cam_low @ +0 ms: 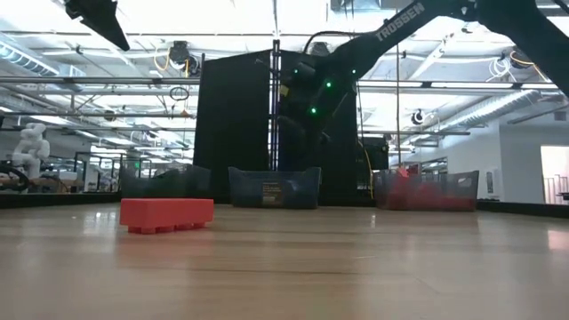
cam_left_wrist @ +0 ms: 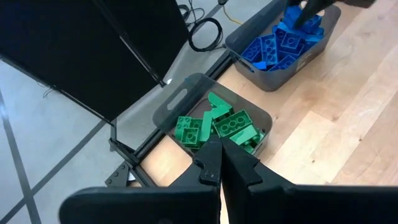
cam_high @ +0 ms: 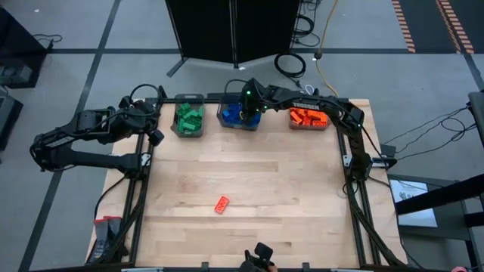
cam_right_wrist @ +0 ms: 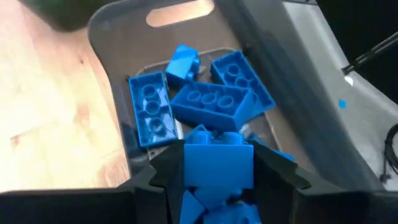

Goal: Sort blocks
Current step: Put the blue game piece into the middle black bin

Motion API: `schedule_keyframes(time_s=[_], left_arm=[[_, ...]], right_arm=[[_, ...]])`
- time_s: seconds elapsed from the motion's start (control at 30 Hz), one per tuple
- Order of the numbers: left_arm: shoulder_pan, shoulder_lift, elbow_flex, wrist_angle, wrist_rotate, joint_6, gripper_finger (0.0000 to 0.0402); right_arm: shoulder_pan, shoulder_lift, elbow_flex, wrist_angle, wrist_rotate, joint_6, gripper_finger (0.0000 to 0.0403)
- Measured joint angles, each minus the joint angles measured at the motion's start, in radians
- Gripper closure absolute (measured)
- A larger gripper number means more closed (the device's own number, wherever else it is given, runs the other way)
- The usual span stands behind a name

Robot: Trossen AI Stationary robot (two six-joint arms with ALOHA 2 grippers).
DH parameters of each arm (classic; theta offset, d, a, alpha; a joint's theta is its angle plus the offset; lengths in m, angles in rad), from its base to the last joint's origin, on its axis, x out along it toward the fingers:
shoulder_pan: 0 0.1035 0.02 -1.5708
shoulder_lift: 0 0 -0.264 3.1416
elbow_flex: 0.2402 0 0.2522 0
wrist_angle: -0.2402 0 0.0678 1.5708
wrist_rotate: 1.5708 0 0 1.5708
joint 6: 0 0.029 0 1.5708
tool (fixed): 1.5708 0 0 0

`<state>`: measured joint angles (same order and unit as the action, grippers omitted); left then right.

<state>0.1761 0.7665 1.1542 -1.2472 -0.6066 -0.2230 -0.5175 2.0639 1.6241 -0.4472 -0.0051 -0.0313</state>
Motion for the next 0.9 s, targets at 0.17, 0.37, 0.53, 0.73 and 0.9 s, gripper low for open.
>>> schedule_keyframes(time_s=[0.17, 0.37, 0.53, 0.73, 0.9], left_arm=[[0.0, 0.0, 0.0, 0.0, 0.0, -0.002, 0.0402], [0.0, 0.0, 0.0, -0.001, 0.0, -0.004, 0.0402], [0.0, 0.0, 0.0, -0.002, 0.0, -0.004, 0.0401], [0.0, 0.0, 0.0, -0.002, 0.0, -0.005, 0.0402], [0.0, 0.0, 0.0, -0.002, 0.0, -0.005, 0.0402]], right_arm=[[0.001, 0.023, 0.0, -0.005, -0.002, 0.009, 0.0266], [0.002, 0.033, 0.0, 0.004, -0.026, 0.013, 0.0266], [0.002, 0.033, 0.0, 0.001, -0.027, 0.014, 0.0266], [0.002, 0.033, 0.0, 0.001, -0.027, 0.028, 0.0257], [0.002, 0.032, 0.0, 0.002, -0.027, 0.029, 0.024]])
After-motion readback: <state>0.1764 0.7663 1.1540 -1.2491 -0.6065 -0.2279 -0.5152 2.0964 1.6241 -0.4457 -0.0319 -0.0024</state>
